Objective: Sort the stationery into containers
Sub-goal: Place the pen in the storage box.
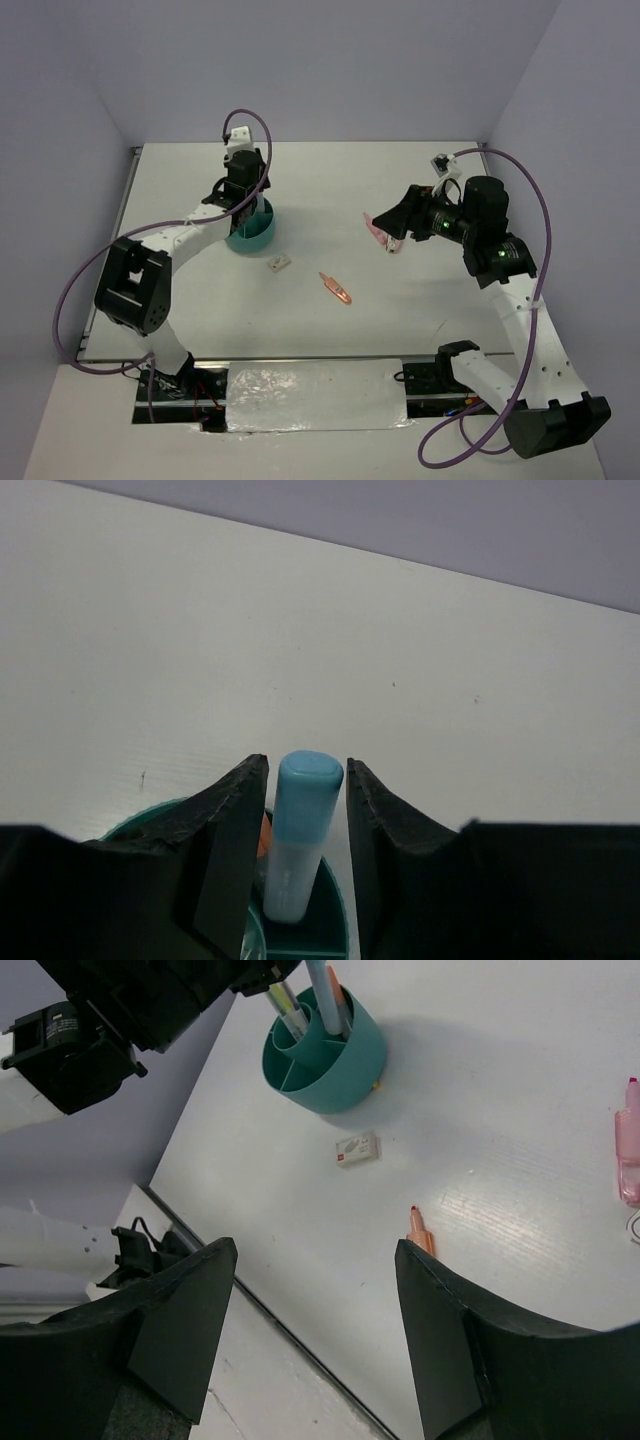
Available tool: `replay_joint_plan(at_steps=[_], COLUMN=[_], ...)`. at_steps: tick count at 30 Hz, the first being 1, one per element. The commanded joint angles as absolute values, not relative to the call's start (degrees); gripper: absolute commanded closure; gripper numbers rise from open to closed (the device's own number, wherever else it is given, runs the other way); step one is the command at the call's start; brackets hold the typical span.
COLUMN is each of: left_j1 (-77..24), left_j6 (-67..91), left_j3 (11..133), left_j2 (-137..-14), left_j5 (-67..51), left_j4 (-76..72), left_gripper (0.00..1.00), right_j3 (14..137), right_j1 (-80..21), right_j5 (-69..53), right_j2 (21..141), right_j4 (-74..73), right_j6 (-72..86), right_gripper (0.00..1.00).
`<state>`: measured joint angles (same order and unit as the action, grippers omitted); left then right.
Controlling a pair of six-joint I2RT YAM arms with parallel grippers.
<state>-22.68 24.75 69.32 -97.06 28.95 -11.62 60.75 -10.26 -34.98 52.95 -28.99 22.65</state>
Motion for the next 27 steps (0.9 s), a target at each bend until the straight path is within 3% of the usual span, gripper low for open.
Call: replay_joint_plan(at_steps=[1, 3, 7, 10, 12, 14, 20, 27], left_j1=[-22.41, -22.41, -22.41, -22.41, -22.50, -22.67, -22.68, -22.41], left_j6=[27.16, 27.94, 29.44, 30.15, 30.50, 31.72, 35.42, 35.42], left_j3=[67.24, 65.93, 64.25, 65.03, 67.39, 70.39, 83.14, 76.12], left_j2=[-93.79, -91.59, -88.51, -85.36, -83.85, -82.19, -77.97, -66.20], left_j5=[27.69, 27.16, 26.98, 24.44, 22.25, 20.48, 14.86, 5.30], left_j4=[-13.54, -13.62, -13.19, -11.61, -9.68, -3.82, 18.44, 26.45], left_gripper=[0.50, 0.48, 0.25, 0.23, 0.17, 0.02, 0.01, 0.01], right_j3=[63.37, 63.54, 63.20, 63.54, 64.77, 67.05, 66.90, 63.64], right_j1=[-10.90, -11.16, -12.04, -14.84, -20.87, -26.34, -39.54, -44.29], right_j5=[-36.03, -36.04, -35.86, -35.07, -29.05, -21.22, -4.67, -0.09], right_j2=[52.64, 53.00, 54.22, 57.20, 60.54, 66.84, 80.31, 90.94], right_j4=[-28.30, -28.13, -27.07, -28.37, -31.71, -37.42, -39.56, -35.96], right_j6=[22.67, 22.76, 22.76, 20.84, 16.38, 13.29, 13.53, 12.66], right_gripper=[0.27, 0.27, 0.27, 0.27, 0.27, 0.26, 0.25, 0.28])
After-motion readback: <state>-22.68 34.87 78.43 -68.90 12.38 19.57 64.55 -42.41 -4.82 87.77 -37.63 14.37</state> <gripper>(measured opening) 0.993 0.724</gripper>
